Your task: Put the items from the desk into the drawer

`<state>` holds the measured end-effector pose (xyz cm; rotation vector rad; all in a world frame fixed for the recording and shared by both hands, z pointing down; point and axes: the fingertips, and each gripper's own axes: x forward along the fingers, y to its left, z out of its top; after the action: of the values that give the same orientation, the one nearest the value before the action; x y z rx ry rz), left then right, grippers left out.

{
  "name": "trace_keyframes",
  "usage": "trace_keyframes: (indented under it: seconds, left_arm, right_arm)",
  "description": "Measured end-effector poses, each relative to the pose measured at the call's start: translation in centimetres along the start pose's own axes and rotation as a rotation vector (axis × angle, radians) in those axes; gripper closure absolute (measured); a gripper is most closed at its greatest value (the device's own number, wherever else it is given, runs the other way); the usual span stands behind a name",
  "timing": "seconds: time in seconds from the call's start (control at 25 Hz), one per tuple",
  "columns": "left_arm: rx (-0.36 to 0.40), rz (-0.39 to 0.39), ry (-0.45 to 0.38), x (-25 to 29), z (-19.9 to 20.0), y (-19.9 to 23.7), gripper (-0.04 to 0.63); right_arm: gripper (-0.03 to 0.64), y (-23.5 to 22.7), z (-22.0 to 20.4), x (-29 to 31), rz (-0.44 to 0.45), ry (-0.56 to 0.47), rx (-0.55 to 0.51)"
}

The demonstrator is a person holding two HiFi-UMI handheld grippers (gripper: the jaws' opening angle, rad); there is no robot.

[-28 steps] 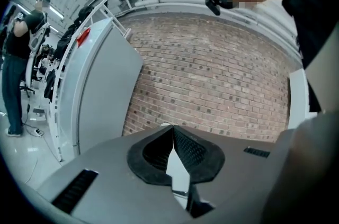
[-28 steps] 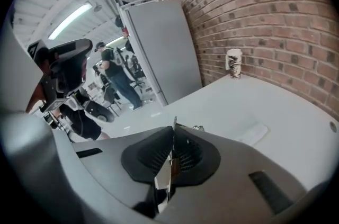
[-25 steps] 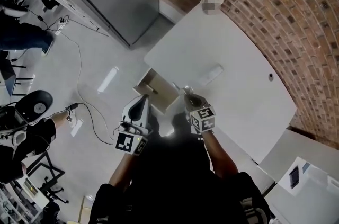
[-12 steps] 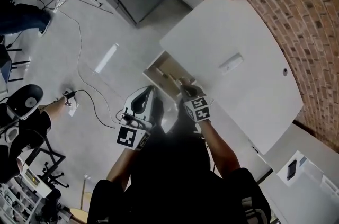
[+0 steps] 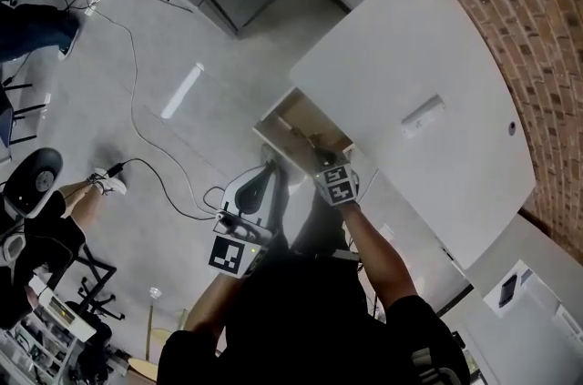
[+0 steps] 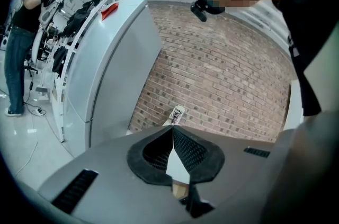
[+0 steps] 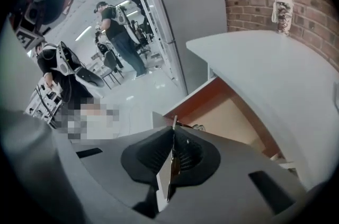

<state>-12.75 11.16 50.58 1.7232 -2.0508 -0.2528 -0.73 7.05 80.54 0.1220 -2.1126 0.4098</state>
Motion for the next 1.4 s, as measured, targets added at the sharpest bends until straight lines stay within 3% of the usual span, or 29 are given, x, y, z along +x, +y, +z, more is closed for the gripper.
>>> trace_keyframes:
  seconds: [0.6, 1.0, 1.4]
  left_arm:
    - [-0.032, 0.061, 0.072, 1.3, -6.5, 4.2, 0.591]
    - [-0.039, 0.059, 0.087, 1.9, -7.8, 4.0, 0.591]
    - [-0.046, 0.074, 0.102, 1.8, -9.2, 4.3, 0.591]
  right_arm:
    - [0.604, -3.6, -7.9, 12.1, -0.021, 0.157, 0.037]
    - [0.604, -4.6, -11.4, 14.3, -0.029, 0.247, 0.080]
    - [0.603, -5.2, -12.2, 16.0, -0.032, 0.325, 0.075]
